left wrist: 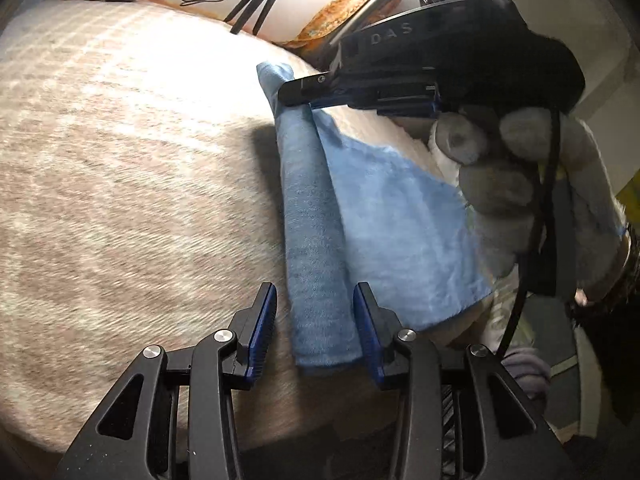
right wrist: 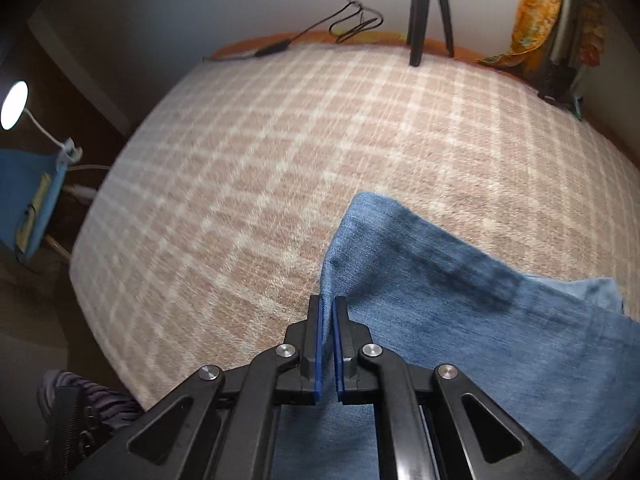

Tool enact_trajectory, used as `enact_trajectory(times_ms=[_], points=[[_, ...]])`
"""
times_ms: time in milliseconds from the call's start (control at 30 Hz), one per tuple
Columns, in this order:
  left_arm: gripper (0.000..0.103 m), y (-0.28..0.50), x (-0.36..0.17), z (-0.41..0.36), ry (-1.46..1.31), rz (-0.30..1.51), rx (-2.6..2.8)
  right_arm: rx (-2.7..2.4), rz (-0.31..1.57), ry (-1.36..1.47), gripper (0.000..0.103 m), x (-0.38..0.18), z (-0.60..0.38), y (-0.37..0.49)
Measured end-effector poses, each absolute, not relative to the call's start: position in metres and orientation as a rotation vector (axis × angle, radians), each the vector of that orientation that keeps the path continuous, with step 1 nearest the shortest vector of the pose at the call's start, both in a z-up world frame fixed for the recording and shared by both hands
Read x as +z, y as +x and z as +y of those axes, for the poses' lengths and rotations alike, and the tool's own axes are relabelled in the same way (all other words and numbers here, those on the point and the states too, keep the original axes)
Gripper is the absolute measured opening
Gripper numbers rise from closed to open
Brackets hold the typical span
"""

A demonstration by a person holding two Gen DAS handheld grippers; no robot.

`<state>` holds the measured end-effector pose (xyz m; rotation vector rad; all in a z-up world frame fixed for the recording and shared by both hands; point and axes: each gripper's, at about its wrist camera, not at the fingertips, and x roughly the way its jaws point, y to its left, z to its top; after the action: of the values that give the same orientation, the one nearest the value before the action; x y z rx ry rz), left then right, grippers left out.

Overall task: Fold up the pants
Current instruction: 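Close the right tool on the jeans' edge while the left tool grasps beside it, then lift the held jeans edge with both tools and fold it over the rest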

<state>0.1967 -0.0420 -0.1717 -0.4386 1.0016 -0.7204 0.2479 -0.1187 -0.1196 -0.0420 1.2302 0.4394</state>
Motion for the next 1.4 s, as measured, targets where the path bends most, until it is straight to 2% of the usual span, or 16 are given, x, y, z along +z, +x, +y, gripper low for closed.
enact_trajectory(times_ms=[133, 200, 300, 367, 433, 467, 500, 833, 933, 1067, 1167, 1400], points=[[0.035, 0.192, -0.166, -0.056, -0.45, 0.947, -0.719, 0.443, 1.22, -0.023, 0.002, -0.111, -0.12, 0.239], [0.023, 0.188, -0.159, -0.063, -0.426, 0.909, -0.714, 0.442, 1.22, -0.013, 0.002, -0.111, -0.119, 0.237], [0.016, 0.182, -0.151, -0.071, -0.391, 0.872, -0.699, 0.44, 1.225, -0.009, 0.003, -0.113, -0.118, 0.238], [0.016, 0.179, -0.148, -0.073, -0.379, 0.851, -0.697, 0.444, 1.23, -0.012, 0.005, -0.114, -0.118, 0.241], [0.016, 0.176, -0.143, -0.08, -0.355, 0.828, -0.696, 0.451, 1.245, -0.017, 0.013, -0.117, -0.115, 0.247], [0.015, 0.176, -0.141, -0.082, -0.347, 0.82, -0.698, 0.452, 1.256, -0.024, 0.025, -0.118, -0.113, 0.247], [0.015, 0.174, -0.14, -0.084, -0.34, 0.813, -0.699, 0.449, 1.262, -0.034, 0.031, -0.119, -0.111, 0.248], [0.015, 0.165, -0.134, -0.098, -0.273, 0.764, -0.719, 0.432, 1.327, -0.216, 0.037, -0.126, -0.092, 0.243], [0.015, 0.167, -0.131, -0.102, -0.27, 0.761, -0.726, 0.407, 1.326, -0.282, 0.034, -0.128, -0.088, 0.24], [0.015, 0.168, -0.127, -0.11, -0.258, 0.758, -0.741, 0.404, 1.311, -0.281, 0.016, -0.13, -0.096, 0.235], [0.015, 0.168, -0.123, -0.115, -0.261, 0.753, -0.757, 0.425, 1.26, -0.202, 0.009, -0.119, -0.113, 0.231], [0.015, 0.164, -0.105, -0.135, -0.258, 0.724, -0.817, 0.425, 1.149, 0.03, 0.005, -0.087, -0.174, 0.221]])
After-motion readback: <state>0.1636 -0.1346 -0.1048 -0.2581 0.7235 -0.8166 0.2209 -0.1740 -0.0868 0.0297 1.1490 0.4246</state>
